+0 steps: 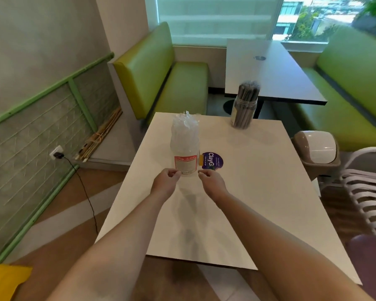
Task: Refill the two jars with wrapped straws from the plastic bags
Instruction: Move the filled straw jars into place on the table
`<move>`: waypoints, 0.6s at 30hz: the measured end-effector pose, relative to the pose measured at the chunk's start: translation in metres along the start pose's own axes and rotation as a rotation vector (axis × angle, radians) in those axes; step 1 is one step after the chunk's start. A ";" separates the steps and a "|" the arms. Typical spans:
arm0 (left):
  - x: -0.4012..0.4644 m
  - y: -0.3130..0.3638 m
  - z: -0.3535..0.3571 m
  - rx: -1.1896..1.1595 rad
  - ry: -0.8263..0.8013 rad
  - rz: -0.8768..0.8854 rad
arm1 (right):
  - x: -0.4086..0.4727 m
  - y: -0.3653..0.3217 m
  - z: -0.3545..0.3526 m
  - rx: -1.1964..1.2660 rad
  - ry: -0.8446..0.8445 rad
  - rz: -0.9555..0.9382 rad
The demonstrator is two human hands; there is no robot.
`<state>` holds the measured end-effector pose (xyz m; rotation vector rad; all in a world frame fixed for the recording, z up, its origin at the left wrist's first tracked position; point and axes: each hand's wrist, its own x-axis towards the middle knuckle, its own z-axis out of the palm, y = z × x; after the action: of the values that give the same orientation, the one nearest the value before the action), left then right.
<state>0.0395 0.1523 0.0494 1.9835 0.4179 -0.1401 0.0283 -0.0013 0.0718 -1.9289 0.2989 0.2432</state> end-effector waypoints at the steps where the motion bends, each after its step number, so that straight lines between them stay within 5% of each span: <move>1: 0.005 0.000 -0.006 0.002 -0.015 0.014 | 0.001 -0.005 0.005 0.008 0.022 -0.001; 18: 0.117 0.002 -0.072 0.188 -0.266 0.227 | 0.034 -0.045 0.083 0.097 0.265 0.121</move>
<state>0.1427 0.2425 0.0496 2.1446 0.0068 -0.3040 0.0730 0.0887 0.0708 -1.8494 0.5938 0.0499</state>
